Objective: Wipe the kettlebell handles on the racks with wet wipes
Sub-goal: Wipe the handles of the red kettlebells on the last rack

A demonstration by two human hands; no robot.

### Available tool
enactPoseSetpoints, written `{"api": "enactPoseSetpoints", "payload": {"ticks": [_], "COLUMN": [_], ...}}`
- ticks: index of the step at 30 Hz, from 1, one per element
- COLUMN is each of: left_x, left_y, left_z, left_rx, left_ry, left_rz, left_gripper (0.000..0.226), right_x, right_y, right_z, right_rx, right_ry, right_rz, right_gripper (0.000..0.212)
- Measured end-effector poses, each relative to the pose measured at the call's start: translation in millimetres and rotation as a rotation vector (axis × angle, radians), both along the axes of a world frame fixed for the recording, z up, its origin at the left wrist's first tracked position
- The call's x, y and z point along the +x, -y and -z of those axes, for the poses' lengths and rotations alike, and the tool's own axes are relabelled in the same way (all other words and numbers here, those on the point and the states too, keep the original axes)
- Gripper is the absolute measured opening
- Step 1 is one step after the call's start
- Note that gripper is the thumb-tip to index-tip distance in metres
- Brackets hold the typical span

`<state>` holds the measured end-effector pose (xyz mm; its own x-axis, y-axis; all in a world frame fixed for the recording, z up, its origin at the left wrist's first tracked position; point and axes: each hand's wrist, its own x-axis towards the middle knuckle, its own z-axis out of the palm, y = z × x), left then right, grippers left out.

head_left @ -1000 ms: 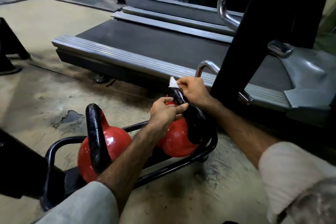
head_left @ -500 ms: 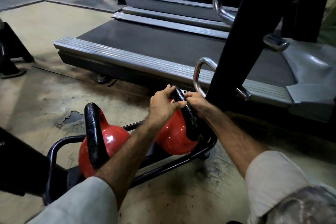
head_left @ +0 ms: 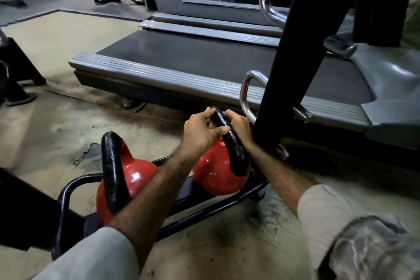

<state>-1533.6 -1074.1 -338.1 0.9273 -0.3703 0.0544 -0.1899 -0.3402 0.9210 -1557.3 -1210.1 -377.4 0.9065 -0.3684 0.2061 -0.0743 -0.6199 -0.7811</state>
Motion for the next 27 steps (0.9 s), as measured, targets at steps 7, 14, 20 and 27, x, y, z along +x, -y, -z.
{"api": "enactPoseSetpoints", "payload": {"ticks": [7, 14, 20, 27], "left_x": [-2.3, -5.2, -1.1, -8.4], "left_y": [0.6, -1.4, -0.5, -0.7], "left_z": [-1.8, -3.8, -2.1, -7.0], "left_rx": [0.033, 0.048, 0.073, 0.057], "left_ry": [0.008, 0.044, 0.061, 0.063], "left_rz": [-0.005, -0.002, 0.001, -0.025], "left_gripper": [0.073, 0.069, 0.072, 0.065], "right_x": [0.3, 4.5, 8.6, 31.3], "right_y": [10.4, 12.7, 20.3, 9.5], "right_z": [14.3, 1.6, -14.5, -44.4], "right_rx": [0.219, 0.374, 0.373, -0.003], "right_ry": [0.012, 0.045, 0.126, -0.056], "right_rz": [0.041, 0.078, 0.020, -0.030], "right_gripper": [0.029, 0.008, 0.016, 0.016]}}
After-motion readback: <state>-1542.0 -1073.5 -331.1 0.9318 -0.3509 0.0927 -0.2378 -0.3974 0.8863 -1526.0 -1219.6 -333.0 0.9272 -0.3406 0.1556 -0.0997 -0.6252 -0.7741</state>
